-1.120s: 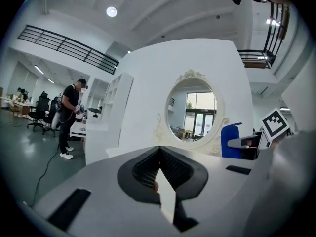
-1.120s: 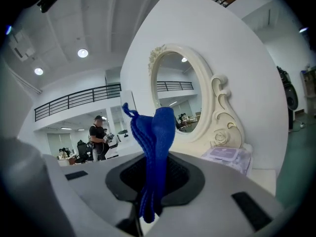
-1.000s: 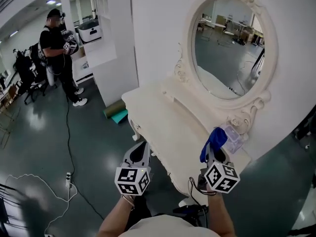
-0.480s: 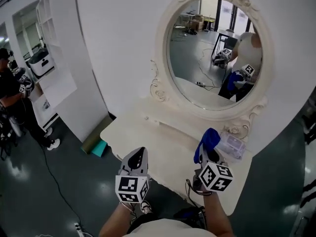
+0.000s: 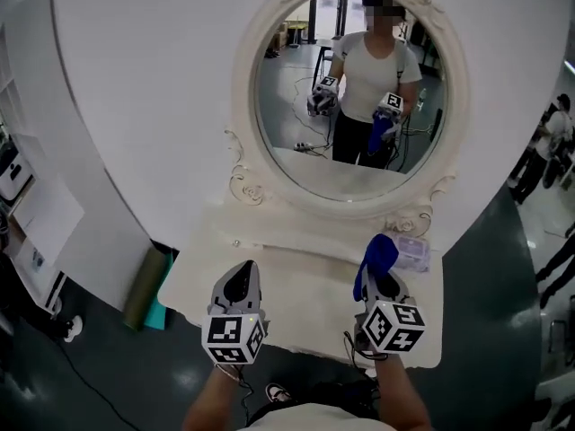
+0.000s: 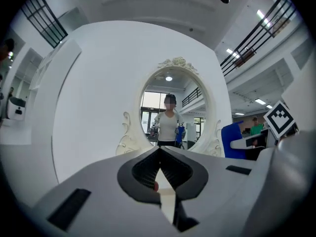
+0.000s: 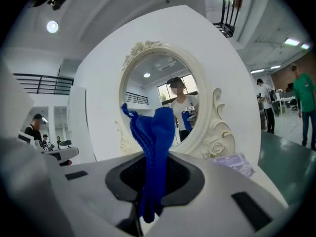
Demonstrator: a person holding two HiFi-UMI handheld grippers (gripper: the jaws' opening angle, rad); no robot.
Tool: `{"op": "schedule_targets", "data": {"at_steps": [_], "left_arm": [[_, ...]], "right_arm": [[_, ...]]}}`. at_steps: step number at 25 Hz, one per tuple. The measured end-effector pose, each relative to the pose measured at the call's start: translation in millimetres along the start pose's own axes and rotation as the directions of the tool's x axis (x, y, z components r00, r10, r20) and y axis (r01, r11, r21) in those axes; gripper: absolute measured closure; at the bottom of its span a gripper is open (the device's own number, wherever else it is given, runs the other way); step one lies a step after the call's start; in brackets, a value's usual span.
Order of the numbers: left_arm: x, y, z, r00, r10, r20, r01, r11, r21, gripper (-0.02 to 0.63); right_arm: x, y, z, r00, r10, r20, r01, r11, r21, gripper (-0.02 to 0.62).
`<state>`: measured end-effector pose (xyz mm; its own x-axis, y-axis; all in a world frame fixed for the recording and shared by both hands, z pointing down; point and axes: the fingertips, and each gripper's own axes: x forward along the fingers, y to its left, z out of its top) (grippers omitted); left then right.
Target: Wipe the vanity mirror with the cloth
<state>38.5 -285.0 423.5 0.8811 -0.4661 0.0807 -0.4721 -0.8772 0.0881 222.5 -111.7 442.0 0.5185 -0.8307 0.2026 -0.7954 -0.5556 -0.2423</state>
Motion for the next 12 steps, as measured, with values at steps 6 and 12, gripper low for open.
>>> {"op": "schedule_targets", "data": {"at_steps": [6,12], "left_arm": [[51,-23,9,0.996,-0.09,0.026,0.091,0.996,-0.027,0.601],[78,-31,22,0.993,-0.122,0.011,0.122,0.993,-0.004,0.601]], "right_arm": [[-7,-36,27,0.996,-0.082,0.017,0.083,0.995,-0.052,0.529],[16,-40,50,0.997,-0.067,0.026,0.069,0.995,-0.073,0.529]]}}
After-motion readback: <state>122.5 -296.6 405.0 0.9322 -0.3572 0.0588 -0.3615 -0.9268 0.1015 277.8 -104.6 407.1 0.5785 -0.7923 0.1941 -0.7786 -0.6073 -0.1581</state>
